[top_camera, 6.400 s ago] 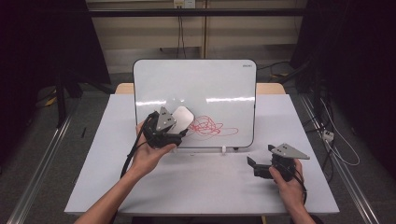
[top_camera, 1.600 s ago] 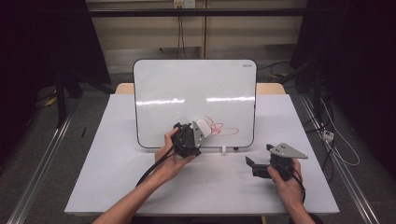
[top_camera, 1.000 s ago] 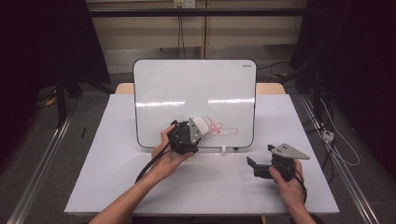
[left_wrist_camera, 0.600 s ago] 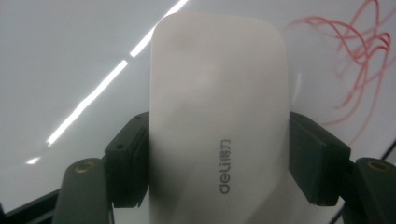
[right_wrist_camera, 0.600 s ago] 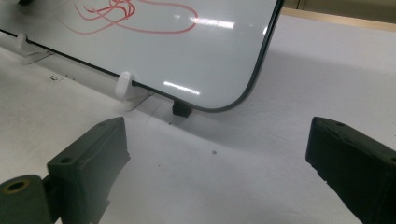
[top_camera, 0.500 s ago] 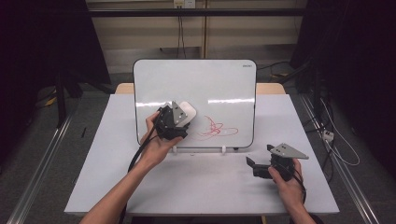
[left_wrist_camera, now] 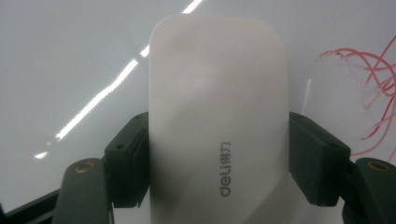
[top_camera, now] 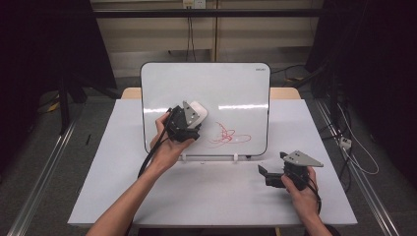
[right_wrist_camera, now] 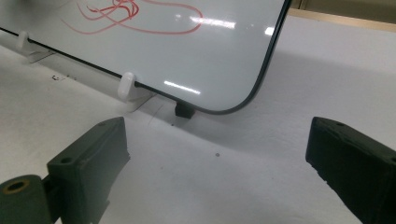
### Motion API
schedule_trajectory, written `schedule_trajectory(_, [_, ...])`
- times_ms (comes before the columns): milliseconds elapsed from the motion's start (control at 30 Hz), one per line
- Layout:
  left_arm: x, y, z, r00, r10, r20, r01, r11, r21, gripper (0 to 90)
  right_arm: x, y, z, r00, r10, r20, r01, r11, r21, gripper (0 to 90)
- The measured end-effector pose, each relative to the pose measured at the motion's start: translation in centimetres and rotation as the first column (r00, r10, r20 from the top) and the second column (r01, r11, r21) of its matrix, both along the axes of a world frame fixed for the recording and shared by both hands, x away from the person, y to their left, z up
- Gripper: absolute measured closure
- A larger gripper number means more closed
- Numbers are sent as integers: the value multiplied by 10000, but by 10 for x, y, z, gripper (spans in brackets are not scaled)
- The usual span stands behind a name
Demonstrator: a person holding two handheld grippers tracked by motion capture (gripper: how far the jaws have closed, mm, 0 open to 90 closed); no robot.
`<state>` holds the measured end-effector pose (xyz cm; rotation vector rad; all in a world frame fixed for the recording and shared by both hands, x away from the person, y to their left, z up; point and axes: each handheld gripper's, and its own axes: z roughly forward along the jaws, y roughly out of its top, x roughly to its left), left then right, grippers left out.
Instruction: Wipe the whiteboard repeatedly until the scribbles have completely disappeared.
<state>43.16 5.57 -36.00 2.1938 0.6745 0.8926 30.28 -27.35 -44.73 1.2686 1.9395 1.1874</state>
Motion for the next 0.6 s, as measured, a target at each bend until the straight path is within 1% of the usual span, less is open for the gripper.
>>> schedule_trajectory(67, [-1, -1, -1, 10000, -11, 5, 11, 10000, 17, 302, 0, 0, 0, 10000, 0, 25, 0, 10000, -6, 58])
schedule_trajectory(100, [-1, -4, -2, 10000, -50, 42, 50, 10000, -44, 302, 0, 0, 0, 10000, -8, 18, 8, 10000, 16, 58])
schedule_trajectory(133, [-2, -6, -2, 9999, -127, -39, 127, 9999, 25, 302, 0, 0, 0, 10000, -8, 18, 8, 10000, 16, 58])
schedule_trajectory(167, [-3, -10, -3, 9999, -170, 4, 170, 9999, 18, 302, 0, 0, 0, 10000, -9, 25, 9, 10000, 18, 58])
schedule_trajectory(200, [-4, -14, -5, 9997, -244, 48, 244, 9996, 148, 302, 0, 0, 0, 10000, -4, 28, 4, 10000, 17, 58])
schedule_trajectory(233, [-7, -22, -7, 9991, -423, 37, 422, 9989, 203, 302, -1, 0, 0, 10000, -1, 22, 1, 10000, 15, 58])
schedule_trajectory(267, [-8, -27, -8, 9989, -460, 49, 459, 9986, 250, 302, -1, 0, 1, 10000, 0, 38, 0, 10000, 17, 58])
schedule_trajectory(300, [-8, -27, -8, 9989, -460, 49, 459, 9986, 250, 302, -1, 0, 1, 10000, 0, 38, 0, 10000, 17, 58])
schedule_trajectory(333, [-9, -30, -9, 9986, -522, 65, 520, 9981, 331, 301, -1, -1, 1, 10000, -5, 25, 5, 10000, 21, 58])
schedule_trajectory(400, [-10, -40, -10, 9979, -650, 56, 647, 9972, 364, 301, -1, -1, 1, 10000, -5, 46, 5, 10000, 23, 58])
schedule_trajectory(433, [-10, -40, -10, 9979, -650, 56, 647, 9972, 364, 301, -1, -1, 1, 10000, -11, 44, 11, 10000, 34, 58])
schedule_trajectory(467, [-10, -42, -10, 9973, -735, 12, 733, 9962, 480, 301, -1, -2, 1, 10000, -19, 53, 19, 10000, 41, 58])
schedule_trajectory(500, [-12, -48, -12, 9967, -813, 44, 810, 9954, 503, 301, -2, -2, 1, 10000, -17, 57, 16, 10000, 46, 58])
schedule_trajectory(567, [-13, -51, -13, 9962, -869, 18, 867, 9951, 479, 301, -1, -2, 1, 10000, -14, 62, 13, 10000, 50, 58])
schedule_trajectory(600, [-14, -54, -15, 9960, -899, 14, 897, 9944, 563, 301, -1, -2, 1, 10000, -14, 62, 13, 10000, 50, 58])
